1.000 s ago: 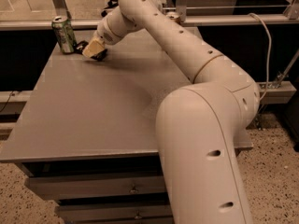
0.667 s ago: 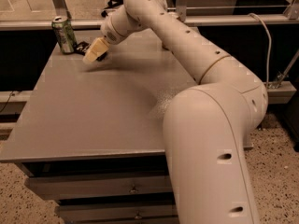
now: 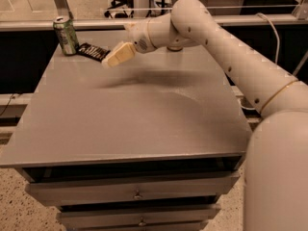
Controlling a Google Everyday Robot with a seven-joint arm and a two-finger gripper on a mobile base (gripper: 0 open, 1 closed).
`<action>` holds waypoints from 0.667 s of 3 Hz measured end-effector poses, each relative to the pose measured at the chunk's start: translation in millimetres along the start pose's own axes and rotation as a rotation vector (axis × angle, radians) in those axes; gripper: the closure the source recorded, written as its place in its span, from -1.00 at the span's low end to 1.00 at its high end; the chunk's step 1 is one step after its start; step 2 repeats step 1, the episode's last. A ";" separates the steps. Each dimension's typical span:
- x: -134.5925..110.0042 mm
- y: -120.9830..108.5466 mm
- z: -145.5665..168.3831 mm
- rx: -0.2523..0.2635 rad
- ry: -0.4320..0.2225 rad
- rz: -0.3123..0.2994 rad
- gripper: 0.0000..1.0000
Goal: Move rxbar chocolate near green can
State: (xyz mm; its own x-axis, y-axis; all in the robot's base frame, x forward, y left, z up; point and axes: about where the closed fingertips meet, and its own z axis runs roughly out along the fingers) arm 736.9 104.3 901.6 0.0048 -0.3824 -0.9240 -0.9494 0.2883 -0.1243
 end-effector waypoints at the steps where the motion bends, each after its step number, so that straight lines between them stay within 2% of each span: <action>1: 7.9 28.7 -36.3 -0.018 -0.121 0.060 -1.00; 2: 7.9 28.7 -36.3 -0.018 -0.121 0.060 -1.00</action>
Offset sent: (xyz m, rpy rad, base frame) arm 0.0000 0.0000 0.0000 0.0000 0.0000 0.0000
